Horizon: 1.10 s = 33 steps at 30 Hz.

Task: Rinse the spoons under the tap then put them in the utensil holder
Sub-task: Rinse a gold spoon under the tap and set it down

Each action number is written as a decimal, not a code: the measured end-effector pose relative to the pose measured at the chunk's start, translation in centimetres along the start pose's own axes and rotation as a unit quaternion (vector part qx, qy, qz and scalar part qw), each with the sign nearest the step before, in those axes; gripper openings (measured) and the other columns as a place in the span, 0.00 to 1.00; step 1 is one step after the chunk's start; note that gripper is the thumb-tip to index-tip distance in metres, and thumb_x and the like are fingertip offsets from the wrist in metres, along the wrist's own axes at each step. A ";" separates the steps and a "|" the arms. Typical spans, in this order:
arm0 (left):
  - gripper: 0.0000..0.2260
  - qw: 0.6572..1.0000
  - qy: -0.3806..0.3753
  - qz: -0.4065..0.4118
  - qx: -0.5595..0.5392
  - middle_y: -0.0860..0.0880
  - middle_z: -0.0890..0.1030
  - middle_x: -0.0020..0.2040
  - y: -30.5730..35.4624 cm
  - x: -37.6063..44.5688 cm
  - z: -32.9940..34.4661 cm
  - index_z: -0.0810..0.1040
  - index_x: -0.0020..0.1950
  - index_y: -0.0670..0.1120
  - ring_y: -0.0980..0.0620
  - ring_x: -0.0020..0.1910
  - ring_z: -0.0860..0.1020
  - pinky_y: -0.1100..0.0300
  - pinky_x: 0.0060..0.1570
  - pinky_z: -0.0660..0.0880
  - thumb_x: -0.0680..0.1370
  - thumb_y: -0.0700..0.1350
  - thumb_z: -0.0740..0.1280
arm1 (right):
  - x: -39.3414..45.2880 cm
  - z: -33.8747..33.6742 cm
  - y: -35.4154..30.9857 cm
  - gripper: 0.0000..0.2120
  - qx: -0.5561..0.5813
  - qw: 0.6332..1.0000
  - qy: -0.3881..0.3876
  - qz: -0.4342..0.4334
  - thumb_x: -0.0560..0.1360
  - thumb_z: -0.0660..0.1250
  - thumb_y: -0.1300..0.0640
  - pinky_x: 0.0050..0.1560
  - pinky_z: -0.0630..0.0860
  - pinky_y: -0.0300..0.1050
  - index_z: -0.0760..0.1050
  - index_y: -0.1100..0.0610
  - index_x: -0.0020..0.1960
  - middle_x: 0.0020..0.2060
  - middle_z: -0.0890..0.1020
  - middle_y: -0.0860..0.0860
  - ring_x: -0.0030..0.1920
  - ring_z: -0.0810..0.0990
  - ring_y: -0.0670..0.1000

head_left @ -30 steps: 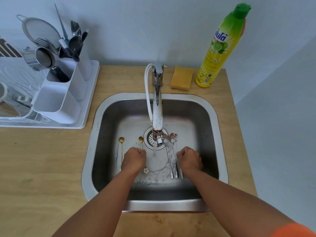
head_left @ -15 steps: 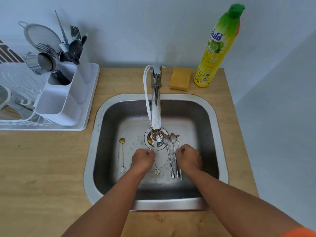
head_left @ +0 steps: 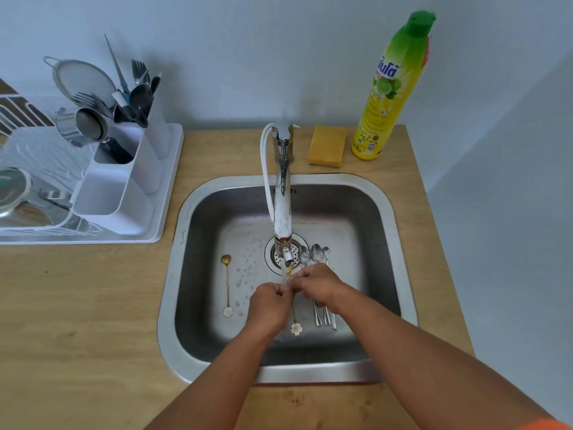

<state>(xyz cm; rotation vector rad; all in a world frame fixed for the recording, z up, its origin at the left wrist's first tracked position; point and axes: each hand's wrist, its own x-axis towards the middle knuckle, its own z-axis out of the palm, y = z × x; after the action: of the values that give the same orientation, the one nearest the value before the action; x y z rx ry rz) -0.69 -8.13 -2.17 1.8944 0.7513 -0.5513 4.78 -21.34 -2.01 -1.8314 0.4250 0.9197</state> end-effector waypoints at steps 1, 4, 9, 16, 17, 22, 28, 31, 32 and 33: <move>0.15 1.000 -0.003 -0.003 -0.014 0.51 0.84 0.32 0.0 -0.3 -0.2 0.84 0.37 0.48 0.54 0.28 0.79 0.58 0.27 0.80 0.81 0.53 0.71 | 0.0 0.0 0.1 0.06 -0.004 1.000 -0.003 0.000 0.76 0.74 0.55 0.24 0.64 0.37 0.82 0.53 0.41 0.38 0.86 0.52 0.33 0.72 0.49; 0.09 0.999 -0.005 0.004 -0.038 0.48 0.87 0.42 -0.1 -0.6 -1.1 0.85 0.44 0.50 0.49 0.37 0.83 0.53 0.32 0.83 0.81 0.51 0.70 | 0.0 0.0 0.2 0.08 -0.029 0.999 0.000 -0.020 0.78 0.72 0.55 0.25 0.66 0.38 0.82 0.53 0.40 0.36 0.85 0.48 0.34 0.73 0.50; 0.08 0.995 0.009 0.010 -0.100 0.48 0.85 0.54 0.5 0.7 -1.9 0.82 0.58 0.48 0.48 0.54 0.84 0.46 0.56 0.83 0.80 0.47 0.73 | -0.2 0.2 0.2 0.17 -0.097 0.993 -0.024 -0.066 0.79 0.71 0.45 0.36 0.73 0.42 0.82 0.60 0.44 0.38 0.84 0.54 0.36 0.77 0.48; 0.03 0.988 0.064 0.006 -0.143 0.52 0.88 0.41 1.0 2.1 -1.2 0.88 0.46 0.48 0.60 0.36 0.83 0.64 0.36 0.77 0.76 0.46 0.79 | -0.4 0.5 0.9 0.14 -0.147 0.985 -0.019 -0.093 0.80 0.69 0.53 0.40 0.73 0.44 0.77 0.52 0.36 0.34 0.81 0.49 0.35 0.77 0.48; 0.04 0.987 0.077 0.008 -0.138 0.52 0.88 0.40 1.0 2.1 -1.0 0.88 0.45 0.48 0.59 0.36 0.83 0.61 0.37 0.78 0.78 0.48 0.77 | -0.5 0.6 0.9 0.14 -0.145 0.985 -0.015 -0.094 0.80 0.69 0.53 0.40 0.74 0.44 0.77 0.52 0.36 0.33 0.81 0.48 0.35 0.77 0.48; 0.09 0.986 0.079 0.013 -0.145 0.49 0.88 0.44 0.6 1.6 -0.8 0.87 0.45 0.49 0.49 0.46 0.85 0.50 0.50 0.83 0.83 0.45 0.70 | -0.7 0.7 0.8 0.13 -0.139 0.986 0.004 -0.095 0.80 0.66 0.54 0.42 0.79 0.48 0.81 0.57 0.40 0.33 0.82 0.48 0.35 0.78 0.47; 0.05 0.967 0.029 -0.042 -0.251 0.49 0.88 0.49 0.4 1.2 -0.6 0.85 0.53 0.49 0.52 0.48 0.85 0.58 0.43 0.80 0.80 0.40 0.74 | -0.9 0.6 0.8 0.11 -0.137 0.986 0.009 -0.094 0.81 0.65 0.51 0.41 0.78 0.48 0.81 0.54 0.43 0.34 0.82 0.47 0.35 0.79 0.48; 0.09 0.959 0.023 -0.068 -0.273 0.49 0.86 0.50 0.9 1.3 -0.5 0.81 0.49 0.53 0.53 0.46 0.84 0.59 0.38 0.79 0.79 0.40 0.76 | -0.9 0.3 0.9 0.11 -0.140 0.985 0.007 -0.104 0.81 0.65 0.50 0.41 0.77 0.48 0.80 0.54 0.45 0.35 0.81 0.47 0.36 0.79 0.48; 0.08 0.960 0.022 -0.072 -0.271 0.49 0.86 0.49 1.1 1.2 -0.4 0.81 0.49 0.52 0.53 0.45 0.84 0.59 0.38 0.80 0.78 0.41 0.77 | -1.0 0.2 1.0 0.11 -0.139 0.984 0.006 -0.107 0.81 0.65 0.50 0.40 0.76 0.46 0.80 0.53 0.44 0.35 0.81 0.47 0.35 0.78 0.47; 0.08 0.962 0.021 -0.074 -0.263 0.49 0.86 0.49 1.3 1.2 -0.3 0.81 0.50 0.50 0.53 0.45 0.84 0.58 0.39 0.80 0.76 0.44 0.79 | -1.0 0.1 1.1 0.11 -0.136 0.984 0.003 -0.111 0.82 0.65 0.51 0.39 0.74 0.45 0.79 0.53 0.42 0.33 0.80 0.46 0.34 0.77 0.47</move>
<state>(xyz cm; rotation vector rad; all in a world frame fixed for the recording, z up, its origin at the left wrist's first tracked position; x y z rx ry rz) 1.11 -7.98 -2.00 1.3664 0.9651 -0.3563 3.34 -21.83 -1.99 -2.0811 0.0960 0.8488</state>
